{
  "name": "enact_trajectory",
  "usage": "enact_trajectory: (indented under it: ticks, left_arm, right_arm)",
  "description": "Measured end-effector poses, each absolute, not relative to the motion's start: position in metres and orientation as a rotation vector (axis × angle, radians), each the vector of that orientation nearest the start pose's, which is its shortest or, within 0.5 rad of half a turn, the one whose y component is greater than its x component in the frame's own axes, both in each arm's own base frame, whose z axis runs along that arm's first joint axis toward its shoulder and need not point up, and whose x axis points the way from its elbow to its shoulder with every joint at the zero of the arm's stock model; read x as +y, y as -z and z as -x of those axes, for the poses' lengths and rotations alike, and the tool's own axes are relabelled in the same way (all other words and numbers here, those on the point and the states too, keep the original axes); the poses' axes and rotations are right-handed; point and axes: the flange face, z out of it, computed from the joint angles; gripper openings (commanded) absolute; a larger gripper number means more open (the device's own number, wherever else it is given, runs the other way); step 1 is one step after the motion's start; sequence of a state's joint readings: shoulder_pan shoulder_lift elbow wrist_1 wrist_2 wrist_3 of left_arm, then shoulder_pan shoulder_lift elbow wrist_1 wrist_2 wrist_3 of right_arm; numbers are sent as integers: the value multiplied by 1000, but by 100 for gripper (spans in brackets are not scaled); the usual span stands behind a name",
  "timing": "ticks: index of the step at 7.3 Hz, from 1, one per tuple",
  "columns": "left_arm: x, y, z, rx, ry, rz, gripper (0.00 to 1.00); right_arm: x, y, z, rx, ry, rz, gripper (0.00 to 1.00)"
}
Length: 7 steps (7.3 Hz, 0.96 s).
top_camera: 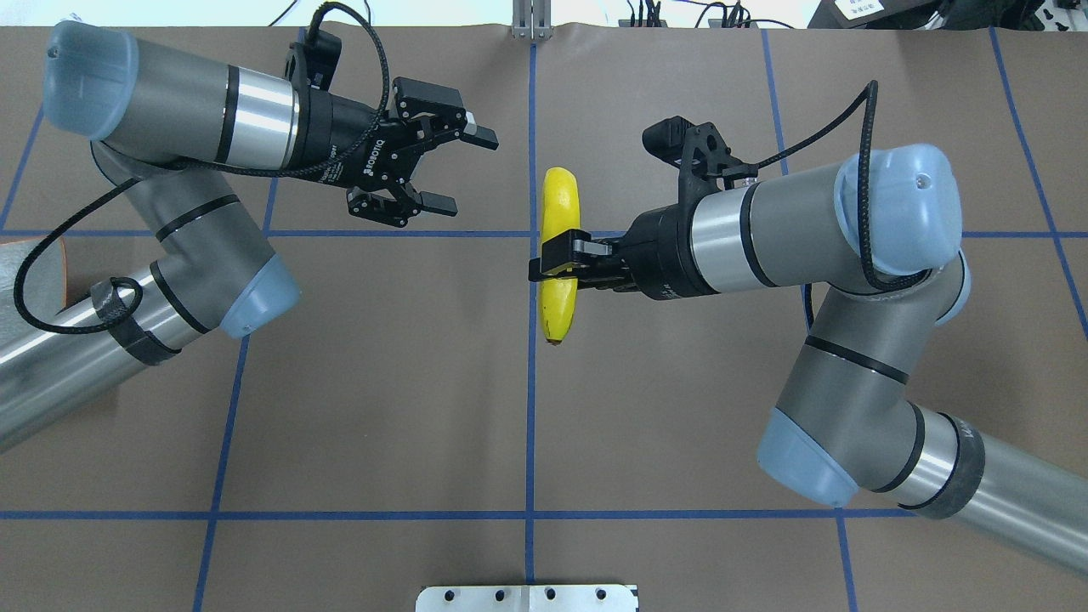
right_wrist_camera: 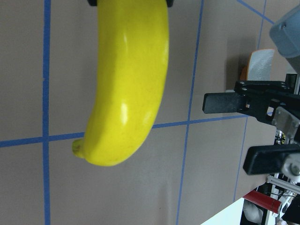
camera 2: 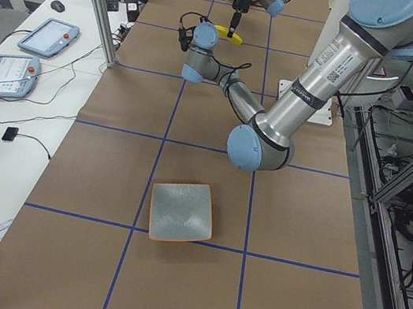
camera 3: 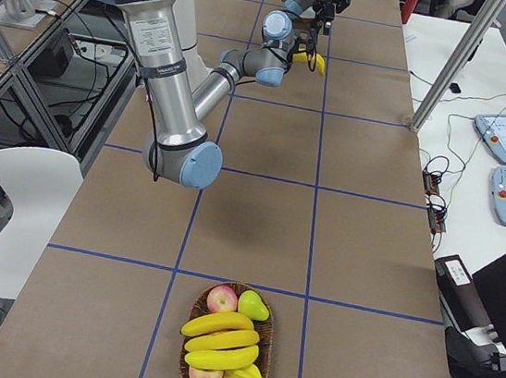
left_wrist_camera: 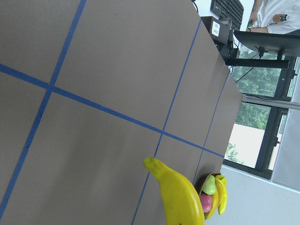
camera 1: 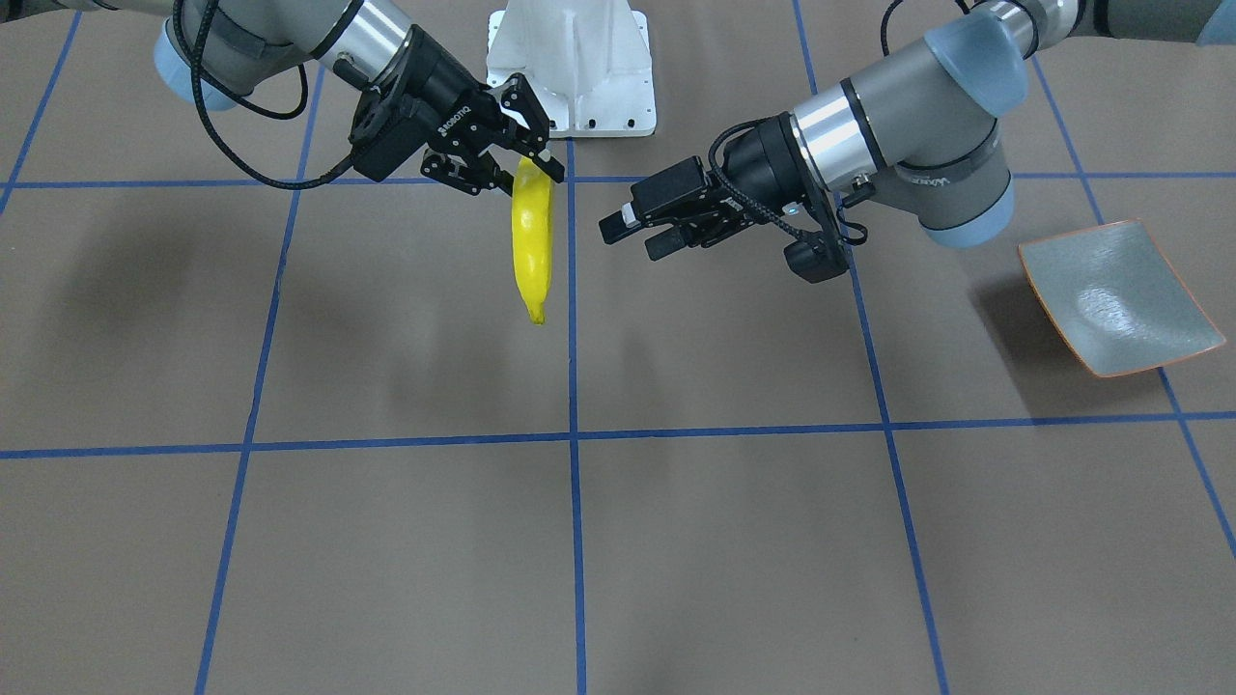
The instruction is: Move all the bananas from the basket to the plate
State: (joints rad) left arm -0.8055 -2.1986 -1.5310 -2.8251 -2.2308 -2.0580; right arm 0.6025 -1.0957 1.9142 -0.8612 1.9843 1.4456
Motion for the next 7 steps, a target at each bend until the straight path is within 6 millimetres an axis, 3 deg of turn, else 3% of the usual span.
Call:
enact_trajectory:
  ticks: [4,7]
  left_arm:
    - [-489,-161,-400,1826,332,155,100]
    - [-482,-157,-403,1861,332,136,100]
  right_arm:
    - [-384,-149,403,-1546,-65,-214,0]
    - [-383,-148,403,-1551,-64,-213,0]
